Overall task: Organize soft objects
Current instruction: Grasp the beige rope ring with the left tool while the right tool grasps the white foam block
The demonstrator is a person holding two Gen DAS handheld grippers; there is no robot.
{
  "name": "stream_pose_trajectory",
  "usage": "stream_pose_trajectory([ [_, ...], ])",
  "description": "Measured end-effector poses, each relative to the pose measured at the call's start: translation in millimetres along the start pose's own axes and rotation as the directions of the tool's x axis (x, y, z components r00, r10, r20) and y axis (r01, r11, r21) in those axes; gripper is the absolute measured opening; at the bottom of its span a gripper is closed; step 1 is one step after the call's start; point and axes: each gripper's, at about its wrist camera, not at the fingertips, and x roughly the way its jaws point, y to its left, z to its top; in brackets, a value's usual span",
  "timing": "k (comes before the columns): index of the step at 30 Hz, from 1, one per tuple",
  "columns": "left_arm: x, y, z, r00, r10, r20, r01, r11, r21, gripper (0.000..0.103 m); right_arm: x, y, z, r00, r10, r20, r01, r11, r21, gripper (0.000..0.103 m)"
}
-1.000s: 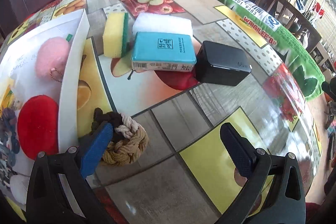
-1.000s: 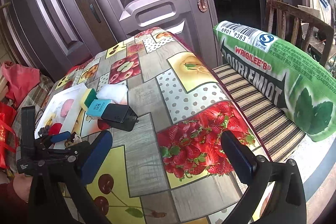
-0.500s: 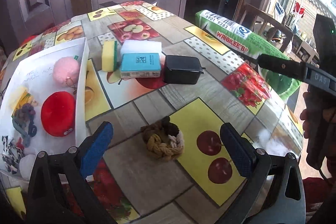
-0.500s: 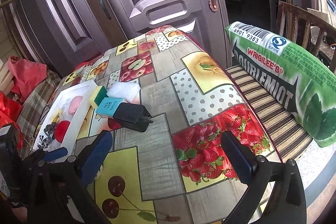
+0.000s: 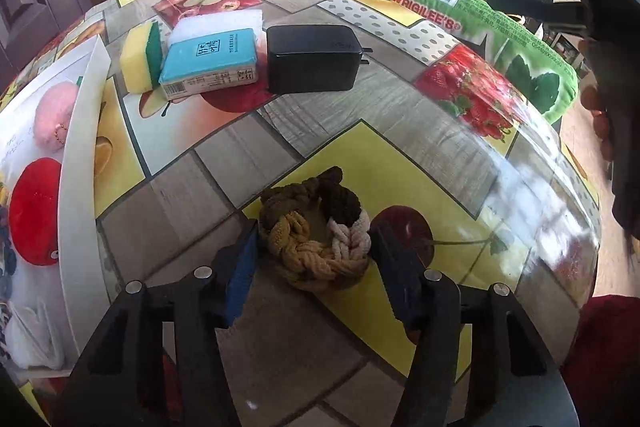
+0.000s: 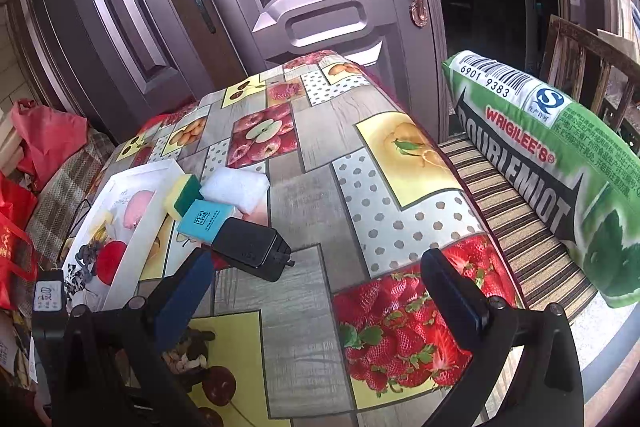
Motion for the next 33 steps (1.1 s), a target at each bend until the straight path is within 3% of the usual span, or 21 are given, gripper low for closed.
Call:
stream_pose_trajectory([
  [5, -3, 2, -5, 0.999, -0.012, 0.035, 0.012, 1.000, -0.008, 0.050, 44, 30, 33, 0.993, 0.090, -0.074, -0.099, 0.986, -0.134, 0.103],
  [8, -6, 6, -10, 0.998, -0.022, 0.058, 0.024, 0.999, -0.037, 0.050, 85, 52, 44, 0.990, 0.037, -0.133, -0.067, 0.972, -0.224, 0.103],
  [11, -8, 6, -16, 0.996, -0.027, 0.086, 0.032, 0.998, -0.050, 0.050, 123, 68, 50, 0.978, 0.032, -0.208, -0.090, 0.957, -0.277, 0.103],
  [16, -8, 6, -21, 0.992, -0.023, 0.122, 0.031, 0.998, -0.063, 0.049, 162, 89, 59, 0.972, 0.001, -0.235, -0.089, 0.928, -0.363, 0.103],
  [21, -8, 9, -21, 0.990, -0.034, 0.133, 0.045, 0.996, -0.073, 0.049, 191, 102, 60, 0.944, 0.038, -0.328, -0.172, 0.904, -0.392, 0.084],
  [27, -8, 5, -21, 0.991, -0.013, 0.132, 0.021, 0.998, -0.062, 0.049, 209, 116, 41, 0.916, 0.018, -0.401, -0.218, 0.862, -0.458, 0.083],
  [30, -7, 1, -22, 0.992, 0.005, 0.128, 0.001, 0.999, -0.051, 0.049, 213, 113, 47, 0.924, -0.007, -0.383, -0.187, 0.864, -0.467, 0.068],
  [33, -7, 0, -22, 0.992, 0.011, 0.128, -0.004, 0.998, -0.055, 0.049, 206, 105, 53, 0.927, 0.015, -0.376, -0.193, 0.877, -0.440, 0.063],
])
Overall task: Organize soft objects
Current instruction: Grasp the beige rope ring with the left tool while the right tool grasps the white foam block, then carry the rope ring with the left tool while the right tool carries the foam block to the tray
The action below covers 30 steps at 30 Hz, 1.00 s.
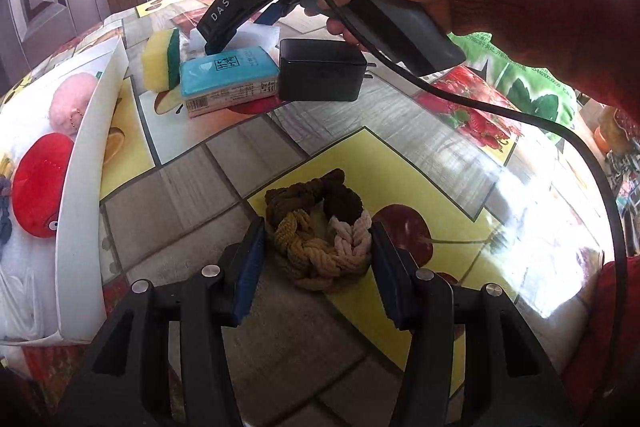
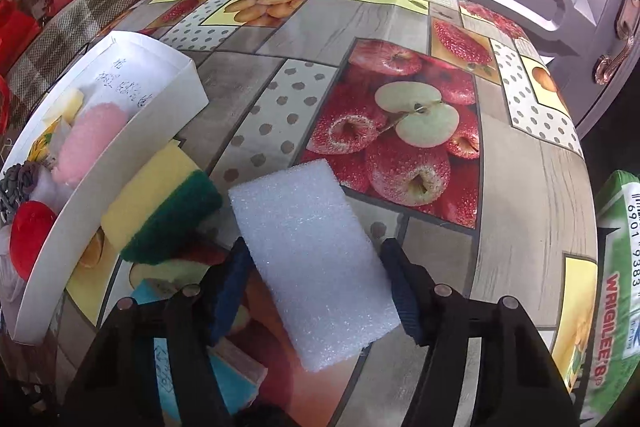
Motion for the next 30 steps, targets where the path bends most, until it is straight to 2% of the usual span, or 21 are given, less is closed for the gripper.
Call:
stream_pose_trajectory([
  [4, 0, 4, 1, 1.000, -0.010, 0.000, 0.010, 1.000, -0.016, 0.048, -42, -8, -9, 0.992, 0.004, 0.123, -0.013, 0.997, 0.079, 0.063],
  [7, -2, 9, 2, 1.000, -0.017, 0.003, 0.017, 0.999, -0.044, 0.041, -81, -10, -25, 0.975, 0.022, 0.221, -0.057, 0.987, 0.153, 0.063],
  [11, -4, 15, 2, 1.000, -0.026, 0.004, 0.026, 0.996, -0.089, 0.033, -123, -12, -51, 0.944, 0.049, 0.326, -0.132, 0.963, 0.237, 0.063],
  [14, -8, 15, 2, 1.000, -0.015, 0.005, 0.015, 0.996, -0.092, 0.032, -144, -20, -66, 0.921, 0.049, 0.385, -0.181, 0.931, 0.317, 0.063],
  [16, -14, 14, 2, 1.000, -0.013, 0.021, 0.015, 0.996, -0.093, 0.031, -159, -19, -73, 0.907, 0.034, 0.419, -0.193, 0.920, 0.342, 0.063],
  [21, -48, 16, 17, 0.994, 0.012, 0.111, -0.003, 0.997, -0.073, 0.031, -200, -4, -84, 0.856, -0.019, 0.517, -0.177, 0.928, 0.327, 0.063],
  [25, -90, 27, 36, 0.973, 0.086, 0.212, -0.064, 0.992, -0.109, 0.032, -218, 9, -91, 0.826, -0.052, 0.561, -0.159, 0.934, 0.321, 0.063],
  [28, -120, 46, 52, 0.948, 0.163, 0.274, -0.119, 0.978, -0.169, 0.032, -222, 16, -93, 0.815, -0.097, 0.572, -0.110, 0.942, 0.317, 0.063],
  [30, -141, 59, 62, 0.925, 0.220, 0.311, -0.162, 0.966, -0.203, 0.032, -224, 17, -92, 0.811, -0.096, 0.577, -0.120, 0.938, 0.325, 0.063],
])
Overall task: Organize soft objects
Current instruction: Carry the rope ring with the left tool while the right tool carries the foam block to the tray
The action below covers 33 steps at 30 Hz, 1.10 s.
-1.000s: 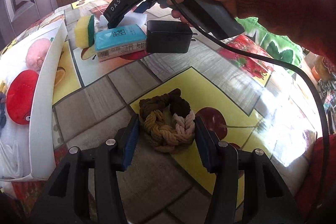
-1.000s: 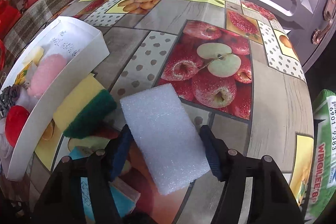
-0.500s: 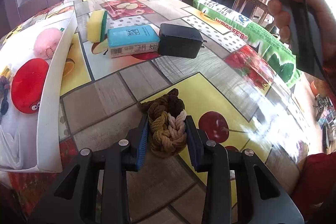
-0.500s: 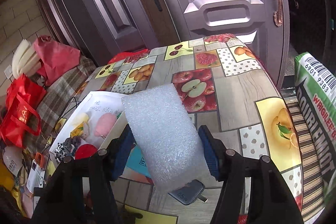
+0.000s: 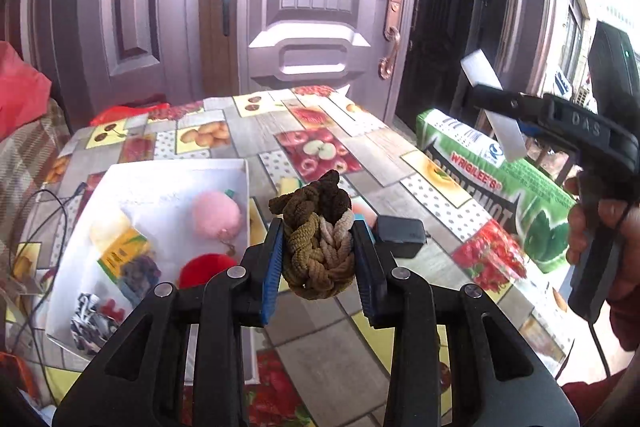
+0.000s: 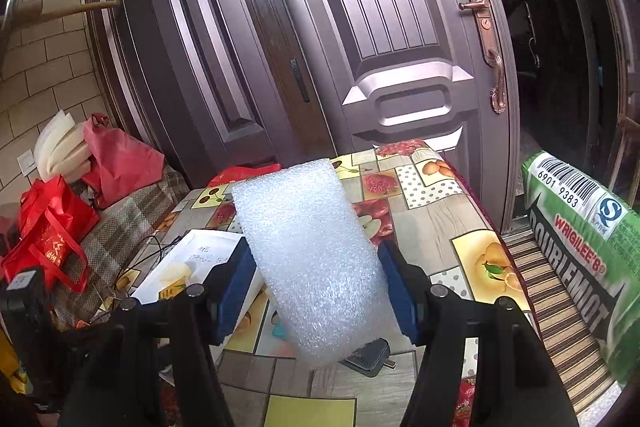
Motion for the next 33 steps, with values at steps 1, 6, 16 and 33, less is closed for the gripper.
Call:
stream_pose_trajectory([
  [1, -8, 4, 8, 0.999, 0.026, 0.027, -0.025, 1.000, -0.005, 0.032, -4, 1, 0, 1.000, 0.004, 0.008, -0.004, 1.000, 0.001, 0.063],
  [6, -37, 26, 21, 0.989, 0.115, 0.096, -0.112, 0.993, -0.035, 0.032, -14, 12, 1, 0.999, 0.029, 0.035, -0.028, 0.999, -0.022, 0.063],
  [16, -54, 42, 12, 0.979, 0.173, 0.109, -0.164, 0.982, -0.089, 0.032, -15, 30, 1, 0.995, 0.088, 0.041, -0.086, 0.995, -0.048, 0.063],
  [33, -64, 71, 3, 0.970, 0.218, 0.109, -0.196, 0.964, -0.180, 0.032, -7, 58, 3, 0.990, 0.138, 0.013, -0.136, 0.985, -0.104, 0.063],
])
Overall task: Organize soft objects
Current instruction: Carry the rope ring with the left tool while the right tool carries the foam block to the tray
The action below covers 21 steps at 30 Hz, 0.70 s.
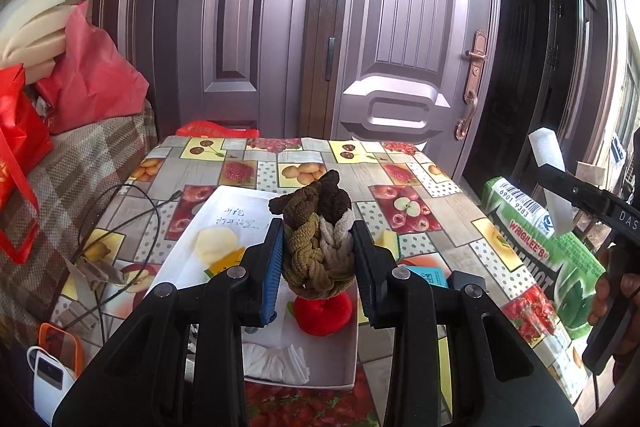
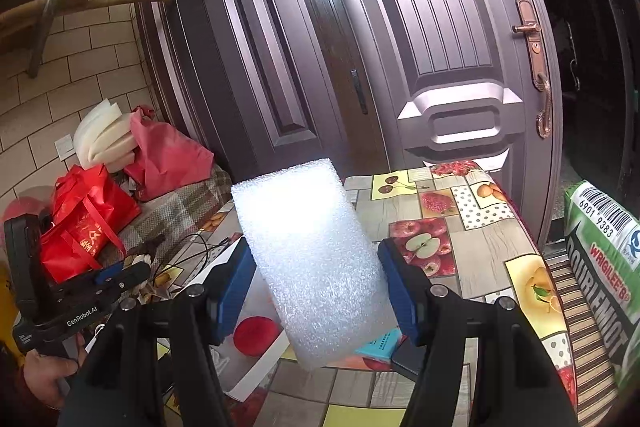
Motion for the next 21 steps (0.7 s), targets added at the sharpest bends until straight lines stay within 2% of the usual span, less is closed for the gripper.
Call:
stream_pose_trajectory([
  [10, 1, 12, 2, 0.999, 0.033, -0.002, -0.033, 0.999, -0.027, 0.032, 10, 12, 11, 1.000, 0.022, 0.006, -0.022, 0.999, -0.035, 0.063],
  [21, 3, 48, 3, 0.994, 0.105, -0.013, -0.105, 0.991, -0.080, 0.032, 37, 36, 19, 0.997, 0.082, -0.014, -0.083, 0.994, -0.077, 0.063],
])
